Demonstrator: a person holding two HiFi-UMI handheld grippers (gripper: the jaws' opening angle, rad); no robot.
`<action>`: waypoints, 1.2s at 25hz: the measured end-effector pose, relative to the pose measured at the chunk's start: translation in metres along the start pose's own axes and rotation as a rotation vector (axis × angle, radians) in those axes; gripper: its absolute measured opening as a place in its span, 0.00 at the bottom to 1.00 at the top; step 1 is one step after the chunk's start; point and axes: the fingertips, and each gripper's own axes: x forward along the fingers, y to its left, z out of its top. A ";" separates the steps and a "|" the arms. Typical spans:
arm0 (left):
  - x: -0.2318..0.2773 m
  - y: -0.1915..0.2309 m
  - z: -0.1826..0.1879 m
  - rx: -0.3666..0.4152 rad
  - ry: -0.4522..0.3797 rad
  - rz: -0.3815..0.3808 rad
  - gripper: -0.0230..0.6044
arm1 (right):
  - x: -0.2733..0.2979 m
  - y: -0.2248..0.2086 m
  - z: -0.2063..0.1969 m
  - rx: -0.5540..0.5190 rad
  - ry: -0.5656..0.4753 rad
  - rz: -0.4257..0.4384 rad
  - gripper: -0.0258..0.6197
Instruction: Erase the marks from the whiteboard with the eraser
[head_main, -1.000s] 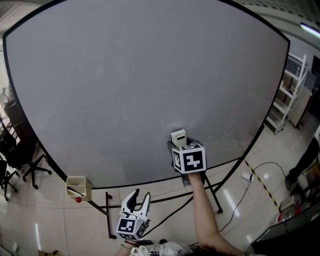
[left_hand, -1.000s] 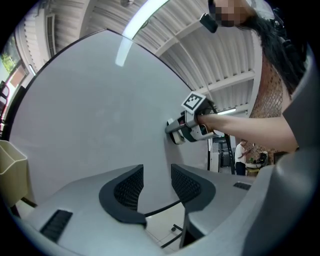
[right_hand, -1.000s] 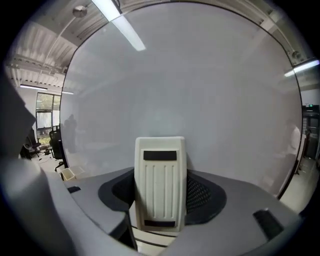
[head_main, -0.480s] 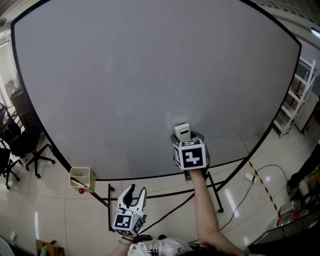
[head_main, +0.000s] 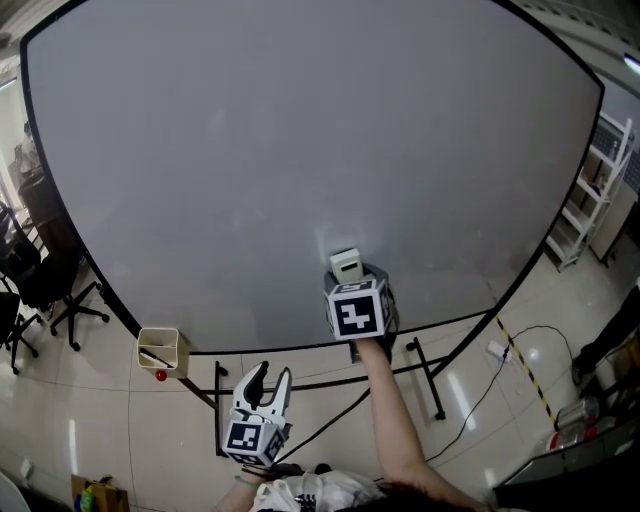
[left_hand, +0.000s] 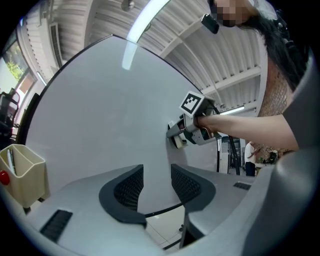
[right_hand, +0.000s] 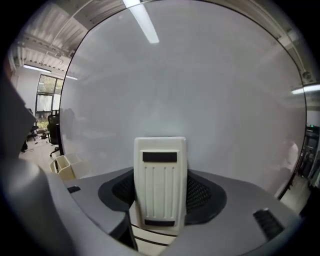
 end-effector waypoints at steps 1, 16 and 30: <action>-0.001 0.001 -0.001 -0.002 0.002 0.003 0.28 | -0.002 0.000 0.003 -0.003 -0.011 0.000 0.46; -0.014 0.009 0.001 -0.008 -0.005 0.016 0.28 | -0.021 0.006 0.055 -0.090 -0.105 -0.052 0.46; -0.016 0.010 0.000 -0.019 0.005 -0.003 0.28 | -0.063 -0.092 0.102 0.097 -0.074 0.024 0.47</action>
